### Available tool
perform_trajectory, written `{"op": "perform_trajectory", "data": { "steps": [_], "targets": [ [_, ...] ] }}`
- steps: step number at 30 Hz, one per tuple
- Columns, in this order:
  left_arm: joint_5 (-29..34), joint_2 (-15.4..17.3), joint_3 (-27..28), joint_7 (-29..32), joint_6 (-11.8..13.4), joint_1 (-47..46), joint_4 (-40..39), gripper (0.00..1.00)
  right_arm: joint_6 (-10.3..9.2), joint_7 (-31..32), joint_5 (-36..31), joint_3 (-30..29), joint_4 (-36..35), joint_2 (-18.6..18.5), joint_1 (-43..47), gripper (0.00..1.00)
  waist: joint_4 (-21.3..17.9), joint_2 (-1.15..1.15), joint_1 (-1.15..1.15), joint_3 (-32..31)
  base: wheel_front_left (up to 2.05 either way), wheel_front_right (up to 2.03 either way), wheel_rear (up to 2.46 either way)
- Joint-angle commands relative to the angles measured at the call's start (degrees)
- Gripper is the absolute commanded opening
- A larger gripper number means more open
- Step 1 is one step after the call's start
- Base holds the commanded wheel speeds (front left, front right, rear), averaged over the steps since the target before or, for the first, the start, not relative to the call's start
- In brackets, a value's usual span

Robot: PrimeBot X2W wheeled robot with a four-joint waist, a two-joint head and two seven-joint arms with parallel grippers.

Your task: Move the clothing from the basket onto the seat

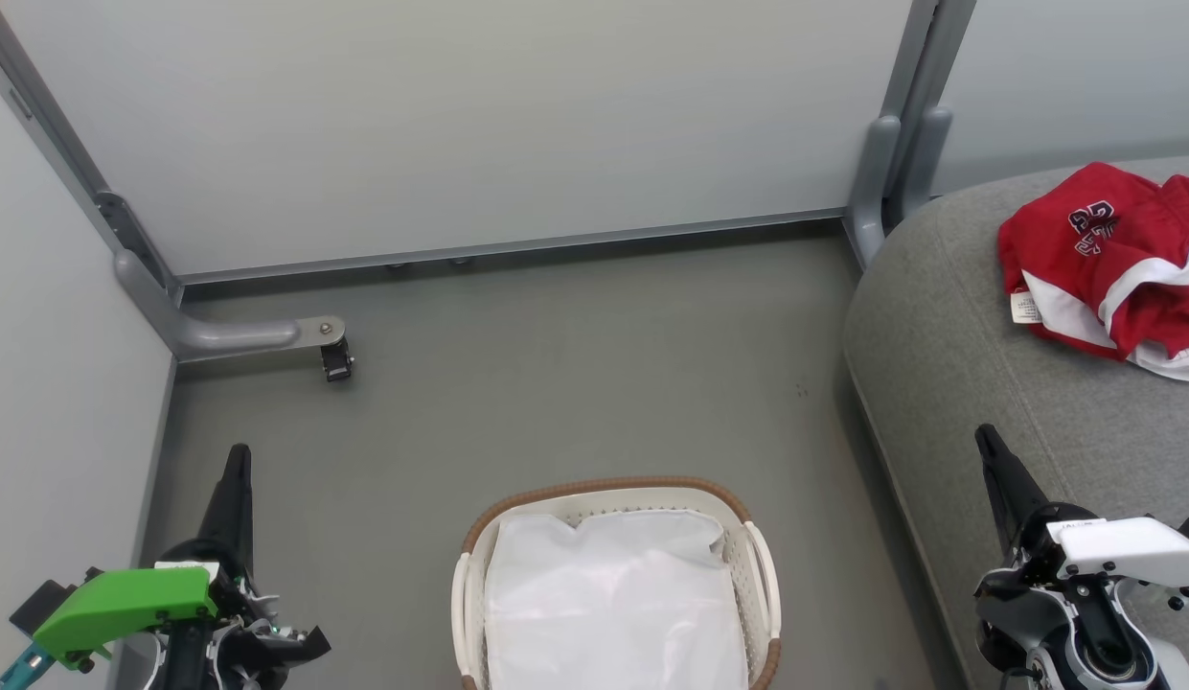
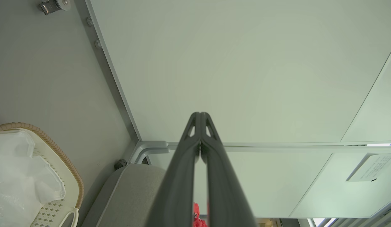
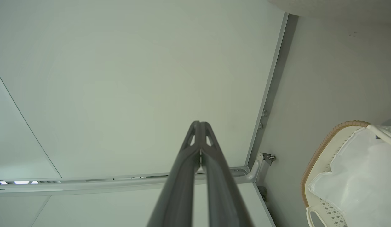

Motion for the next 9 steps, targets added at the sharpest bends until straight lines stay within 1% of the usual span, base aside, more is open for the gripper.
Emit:
{"op": "perform_trajectory", "data": {
  "steps": [1, 9],
  "targets": [
    [-0.2, 0.3, 0.1, 0.2, -0.3, -0.5, -0.1, 0.0, -0.02, 0.2, 0.2, -0.1, -0.2, -0.3, 0.6, 0.0, 0.0, 0.0, 0.0, 0.0, 0.0, 0.0, 0.0],
    [-0.2, 0.3, 0.1, 0.2, -0.3, -0.5, -0.1, 0.0, -0.02, 0.2, 0.2, -0.1, -0.2, -0.3, 0.6, 0.0, 0.0, 0.0, 0.0, 0.0, 0.0, 0.0, 0.0]
  ]
}}
